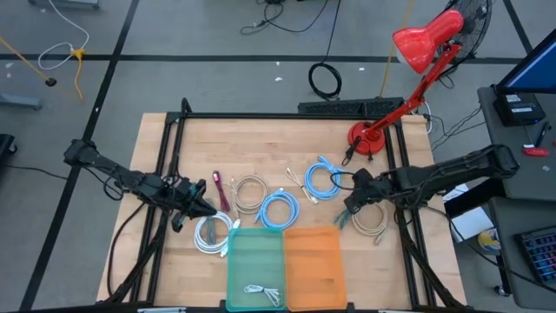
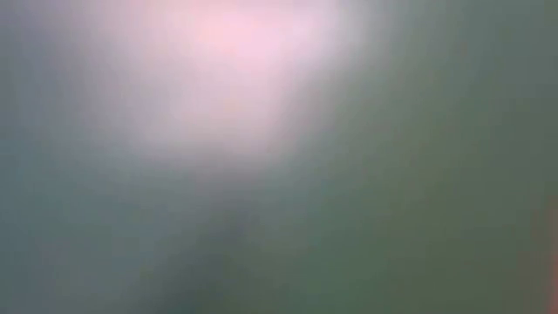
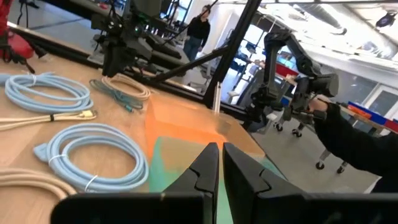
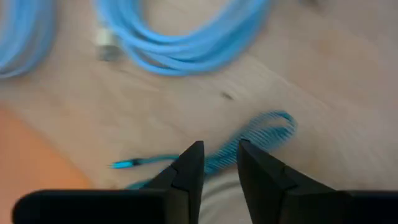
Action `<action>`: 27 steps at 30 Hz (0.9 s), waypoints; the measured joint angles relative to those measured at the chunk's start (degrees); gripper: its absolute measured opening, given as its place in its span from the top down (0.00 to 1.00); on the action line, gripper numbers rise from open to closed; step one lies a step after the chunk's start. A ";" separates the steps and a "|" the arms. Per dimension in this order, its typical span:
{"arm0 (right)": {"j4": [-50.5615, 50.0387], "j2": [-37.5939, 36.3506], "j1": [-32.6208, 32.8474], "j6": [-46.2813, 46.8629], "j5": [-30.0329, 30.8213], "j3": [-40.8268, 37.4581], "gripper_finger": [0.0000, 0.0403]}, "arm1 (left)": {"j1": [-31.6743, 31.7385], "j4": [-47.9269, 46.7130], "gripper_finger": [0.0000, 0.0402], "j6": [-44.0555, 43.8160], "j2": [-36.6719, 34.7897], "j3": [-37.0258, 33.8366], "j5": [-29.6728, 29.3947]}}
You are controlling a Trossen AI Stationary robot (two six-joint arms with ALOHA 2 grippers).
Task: Pick & Place USB Port
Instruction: Put the right gray video cable into the orange bin
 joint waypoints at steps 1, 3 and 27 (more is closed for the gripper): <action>-1.69 0.00 0.17 1.64 -0.01 0.00 0.81 | 0.00 -0.01 0.94 0.00 0.00 0.00 0.00; -4.68 0.02 0.55 4.56 -0.46 0.00 0.83 | 0.01 0.06 0.94 -0.01 -0.02 0.00 -0.01; -25.82 0.02 8.09 21.97 -8.00 7.50 1.00 | 0.00 -0.12 0.94 0.18 0.39 0.00 -0.05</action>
